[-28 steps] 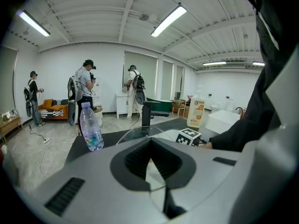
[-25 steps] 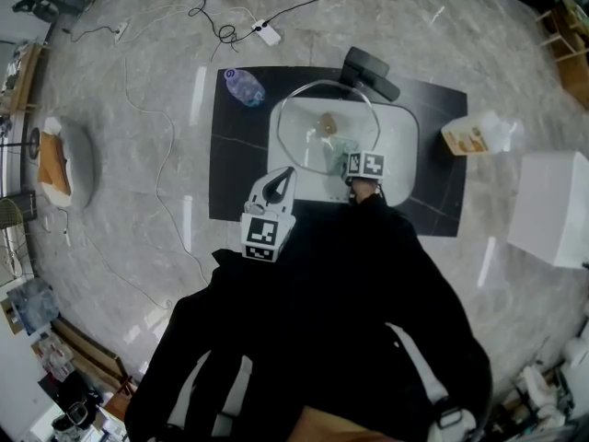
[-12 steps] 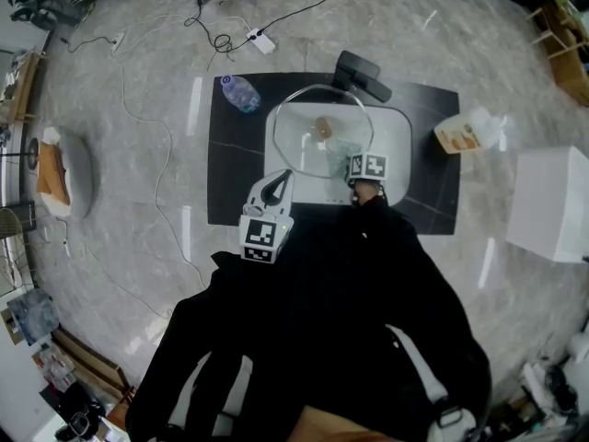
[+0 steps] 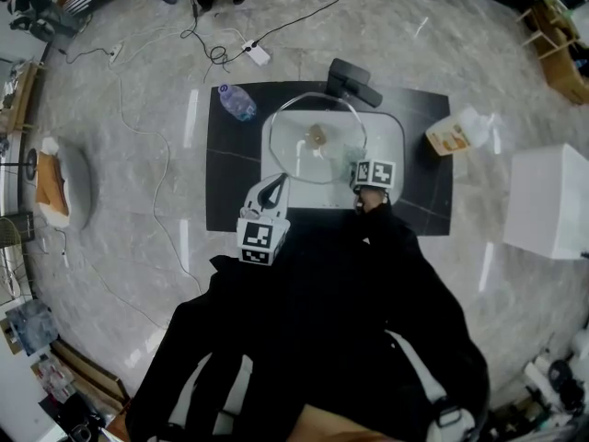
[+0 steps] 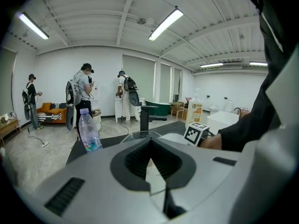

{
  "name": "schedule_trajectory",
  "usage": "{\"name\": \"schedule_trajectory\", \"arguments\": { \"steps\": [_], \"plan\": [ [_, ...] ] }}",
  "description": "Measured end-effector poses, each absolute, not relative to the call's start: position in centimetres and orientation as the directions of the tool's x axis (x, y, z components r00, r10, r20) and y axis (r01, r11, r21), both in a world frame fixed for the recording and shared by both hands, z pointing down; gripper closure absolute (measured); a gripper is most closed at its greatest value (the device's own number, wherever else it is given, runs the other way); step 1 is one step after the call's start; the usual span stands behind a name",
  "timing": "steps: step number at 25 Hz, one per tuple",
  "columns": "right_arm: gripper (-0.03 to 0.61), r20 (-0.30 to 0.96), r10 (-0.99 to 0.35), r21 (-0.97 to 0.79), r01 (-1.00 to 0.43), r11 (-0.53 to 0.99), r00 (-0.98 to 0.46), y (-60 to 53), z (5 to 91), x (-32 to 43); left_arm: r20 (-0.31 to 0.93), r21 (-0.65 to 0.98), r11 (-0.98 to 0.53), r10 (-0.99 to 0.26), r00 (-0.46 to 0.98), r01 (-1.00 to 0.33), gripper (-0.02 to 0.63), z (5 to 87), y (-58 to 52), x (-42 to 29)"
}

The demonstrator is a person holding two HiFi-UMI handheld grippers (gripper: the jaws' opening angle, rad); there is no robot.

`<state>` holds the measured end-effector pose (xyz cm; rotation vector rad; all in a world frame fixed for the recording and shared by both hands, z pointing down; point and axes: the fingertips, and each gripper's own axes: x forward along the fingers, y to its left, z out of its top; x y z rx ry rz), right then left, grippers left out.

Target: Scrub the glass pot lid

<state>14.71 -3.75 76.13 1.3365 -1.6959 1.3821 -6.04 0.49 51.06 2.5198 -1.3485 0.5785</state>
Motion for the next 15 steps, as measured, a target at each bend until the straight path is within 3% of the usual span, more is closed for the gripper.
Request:
{"name": "schedule_trajectory", "arguments": {
  "steps": [15],
  "plan": [
    [0.512,0.751,-0.482,-0.536,-0.843,-0.046,-0.451,-3.4,70.6,15.2,0.414,0.018,-0.549,-0.757,0.506,-0.836,0.62,49.3,0.0,-5.6]
  ]
}}
